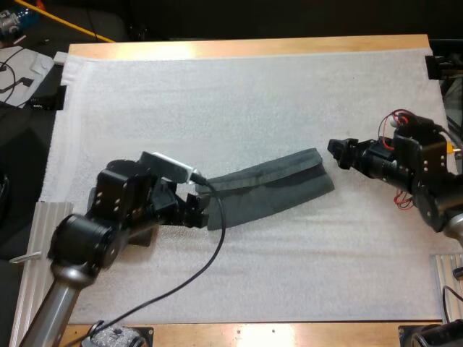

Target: Pick towel from pile, fold and stack

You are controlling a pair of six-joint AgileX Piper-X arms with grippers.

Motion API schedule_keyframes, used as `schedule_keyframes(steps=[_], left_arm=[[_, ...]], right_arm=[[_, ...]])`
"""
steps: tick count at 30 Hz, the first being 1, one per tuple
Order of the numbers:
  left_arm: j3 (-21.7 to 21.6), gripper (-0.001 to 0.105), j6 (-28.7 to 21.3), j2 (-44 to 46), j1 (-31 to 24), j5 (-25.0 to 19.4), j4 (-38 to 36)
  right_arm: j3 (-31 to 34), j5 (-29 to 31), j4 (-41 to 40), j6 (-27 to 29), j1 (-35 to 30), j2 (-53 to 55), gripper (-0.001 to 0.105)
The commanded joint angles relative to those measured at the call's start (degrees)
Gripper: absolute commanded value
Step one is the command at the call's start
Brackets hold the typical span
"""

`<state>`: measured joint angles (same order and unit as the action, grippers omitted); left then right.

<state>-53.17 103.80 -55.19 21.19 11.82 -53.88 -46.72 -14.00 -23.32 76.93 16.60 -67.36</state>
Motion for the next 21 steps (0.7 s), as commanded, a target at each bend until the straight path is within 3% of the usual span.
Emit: schedule_keyframes(steps=[1, 6, 11, 17, 18, 21], left_arm=[[-0.4, 0.065, 5.2, 4.6, 0.0, 4.1, -1.6], [-0.5, 0.065, 8.6, 8.0, 0.1, 6.3, -3.5], [-0.4, 0.065, 8.8, 9.1, 0.1, 7.2, -5.3], [-0.4, 0.065, 8.5, 9.0, 0.1, 6.9, -6.2], [-0.4, 0.065, 8.6, 9.0, 0.2, 6.9, -6.1], [-0.2, 0.065, 8.6, 8.9, 0.3, 6.9, -6.2]], right_arm=[[-4.3, 0.0, -11.7, 5.9, -0.1, 1.3, 0.068], [-7.1, -1.2, -18.3, 10.0, -0.1, 1.7, 0.065], [-7.4, -2.7, -20.1, 11.5, 2.1, 2.3, 0.037], [-6.7, -1.3, -19.0, 11.6, 6.3, 2.8, 0.014], [-6.7, 0.1, -18.1, 11.7, 8.5, 2.4, 0.004], [-6.9, 2.2, -16.4, 10.9, 11.7, 0.0, 0.000]])
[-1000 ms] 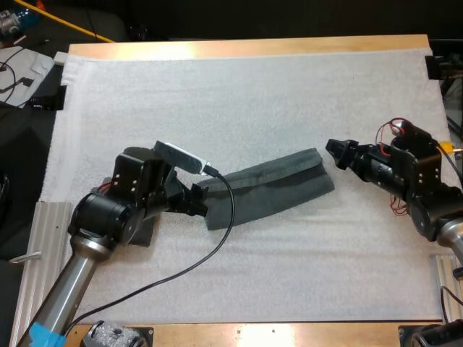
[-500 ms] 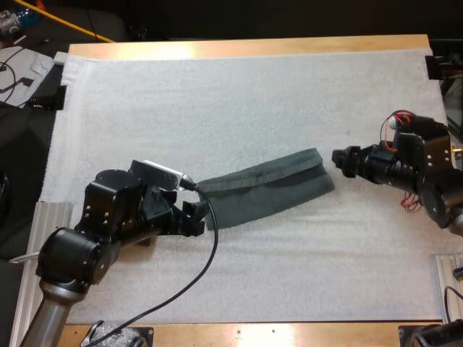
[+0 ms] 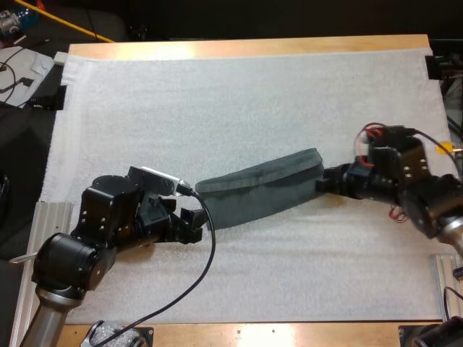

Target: Pick towel from pile, fold and stack

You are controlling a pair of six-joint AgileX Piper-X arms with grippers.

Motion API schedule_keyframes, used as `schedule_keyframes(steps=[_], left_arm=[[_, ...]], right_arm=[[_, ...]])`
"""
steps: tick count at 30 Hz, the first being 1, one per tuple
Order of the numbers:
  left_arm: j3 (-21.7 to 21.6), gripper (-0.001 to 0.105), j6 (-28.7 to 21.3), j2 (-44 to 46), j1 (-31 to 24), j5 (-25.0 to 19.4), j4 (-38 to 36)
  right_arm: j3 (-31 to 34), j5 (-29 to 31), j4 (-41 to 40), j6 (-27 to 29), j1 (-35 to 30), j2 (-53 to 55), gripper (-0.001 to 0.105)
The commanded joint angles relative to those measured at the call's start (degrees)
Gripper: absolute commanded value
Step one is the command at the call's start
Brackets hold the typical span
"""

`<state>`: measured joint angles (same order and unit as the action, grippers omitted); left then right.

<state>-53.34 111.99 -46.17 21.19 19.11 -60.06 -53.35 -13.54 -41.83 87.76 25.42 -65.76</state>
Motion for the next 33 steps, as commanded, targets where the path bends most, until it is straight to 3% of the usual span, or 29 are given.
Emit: schedule_keyframes(steps=[1, 18, 33], left_arm=[[0.0, 0.065, 0.4, 0.0, 0.3, -0.4, 0.0], [0.0, 0.065, 0.5, -0.4, 0.3, -0.6, -1.1], [-0.2, 0.065, 0.7, -0.1, 0.2, -0.7, -0.7]], right_arm=[[-0.5, 2.1, 2.4, -0.4, 3.5, -2.9, 0.000], [-14.0, 0.0, -1.8, -1.7, 4.8, -27.9, 0.000], [-19.1, 1.3, -2.4, -0.4, 5.3, -35.9, 0.000]])
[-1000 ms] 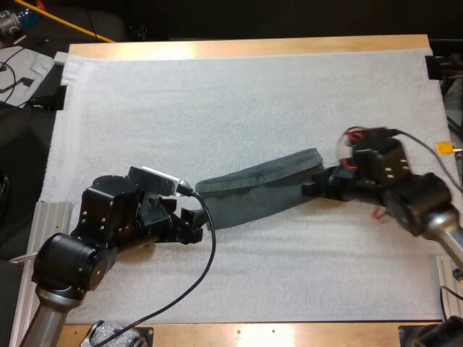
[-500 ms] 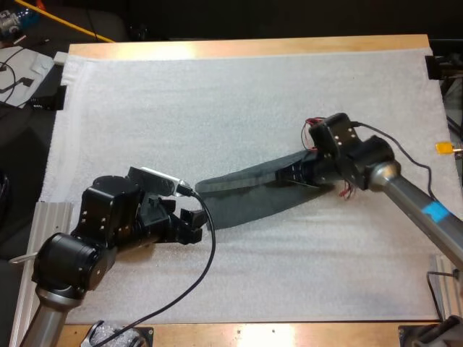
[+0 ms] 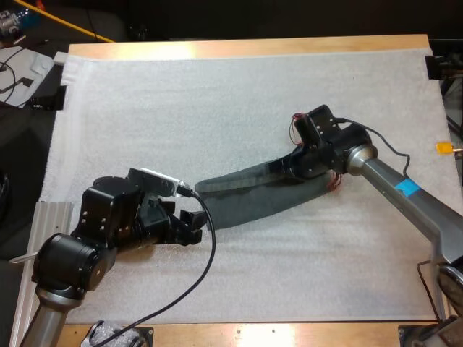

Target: Pick towel from pile, fold and stack

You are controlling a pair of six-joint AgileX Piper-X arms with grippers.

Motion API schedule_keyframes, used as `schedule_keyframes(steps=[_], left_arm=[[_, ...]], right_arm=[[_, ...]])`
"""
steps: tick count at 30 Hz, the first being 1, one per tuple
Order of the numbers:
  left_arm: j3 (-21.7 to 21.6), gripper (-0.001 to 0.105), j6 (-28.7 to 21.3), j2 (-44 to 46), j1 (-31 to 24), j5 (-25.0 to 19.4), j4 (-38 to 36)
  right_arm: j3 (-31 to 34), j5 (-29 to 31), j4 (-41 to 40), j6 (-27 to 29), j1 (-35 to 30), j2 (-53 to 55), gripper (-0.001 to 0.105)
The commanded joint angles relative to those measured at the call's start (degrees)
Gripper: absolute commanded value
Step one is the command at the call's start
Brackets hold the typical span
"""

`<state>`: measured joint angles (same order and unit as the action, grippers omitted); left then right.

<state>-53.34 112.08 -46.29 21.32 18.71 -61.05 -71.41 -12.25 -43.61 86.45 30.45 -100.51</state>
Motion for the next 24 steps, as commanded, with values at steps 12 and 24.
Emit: schedule_keyframes(steps=[12, 24], left_arm=[[-0.2, 0.065, 0.6, 0.1, 0.1, -0.1, -0.1], [-0.1, 0.065, 0.6, 0.1, 0.1, 0.2, -0.2]], right_arm=[[-2.1, -0.1, 0.9, 0.2, 0.6, -5.7, 0.000], [-2.3, 0.0, 3.2, -0.9, 1.0, -8.6, 0.000]])
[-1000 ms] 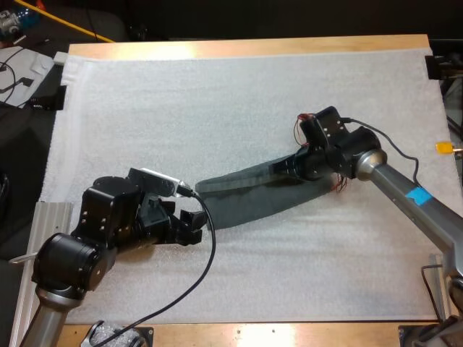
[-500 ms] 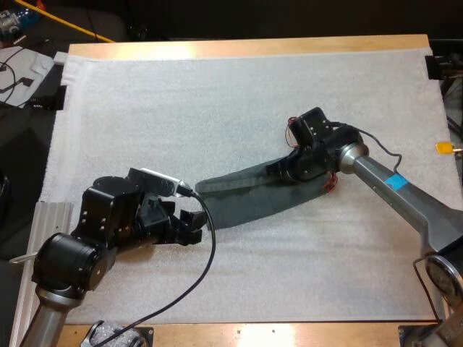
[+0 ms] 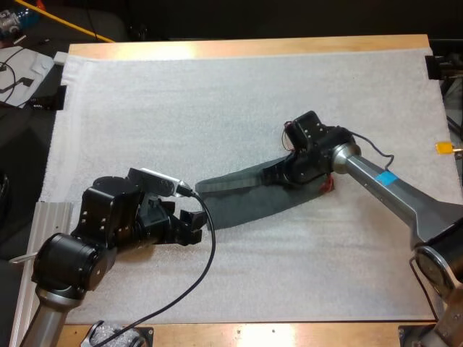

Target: Pick towel from pile, fold and stack

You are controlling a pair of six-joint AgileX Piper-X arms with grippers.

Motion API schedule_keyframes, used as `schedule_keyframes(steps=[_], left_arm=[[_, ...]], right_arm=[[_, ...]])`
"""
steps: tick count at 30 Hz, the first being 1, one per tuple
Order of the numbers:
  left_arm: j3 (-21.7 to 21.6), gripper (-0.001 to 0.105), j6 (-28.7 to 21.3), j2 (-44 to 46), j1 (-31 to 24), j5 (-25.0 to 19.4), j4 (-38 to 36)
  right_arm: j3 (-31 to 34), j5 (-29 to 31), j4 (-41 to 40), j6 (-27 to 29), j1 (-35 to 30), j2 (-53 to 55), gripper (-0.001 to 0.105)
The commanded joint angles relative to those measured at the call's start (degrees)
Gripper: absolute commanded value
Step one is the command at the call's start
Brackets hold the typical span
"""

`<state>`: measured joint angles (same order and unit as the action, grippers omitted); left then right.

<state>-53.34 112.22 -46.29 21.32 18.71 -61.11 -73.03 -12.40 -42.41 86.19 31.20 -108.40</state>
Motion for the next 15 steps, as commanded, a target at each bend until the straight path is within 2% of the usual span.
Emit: schedule_keyframes(steps=[1, 5, 12, 15], left_arm=[[-0.1, 0.065, 0.5, 0.1, 0.1, 0.2, -0.2], [-0.1, 0.065, 0.5, 0.2, 0.1, 0.3, -0.3], [-0.1, 0.065, 0.4, 0.3, 0.1, 0.7, -0.7], [-0.2, 0.065, 0.5, 0.1, 0.1, 0.4, -0.6]], right_arm=[[-0.8, 0.5, 2.9, -1.3, 0.4, -0.9, 0.000], [-1.4, 3.6, 7.7, -4.5, 0.3, -1.7, 0.000], [-5.6, 14.3, 20.2, -10.9, -0.1, -2.3, 0.000], [-5.2, 11.6, 17.7, -9.6, 0.1, -2.2, 0.000]])
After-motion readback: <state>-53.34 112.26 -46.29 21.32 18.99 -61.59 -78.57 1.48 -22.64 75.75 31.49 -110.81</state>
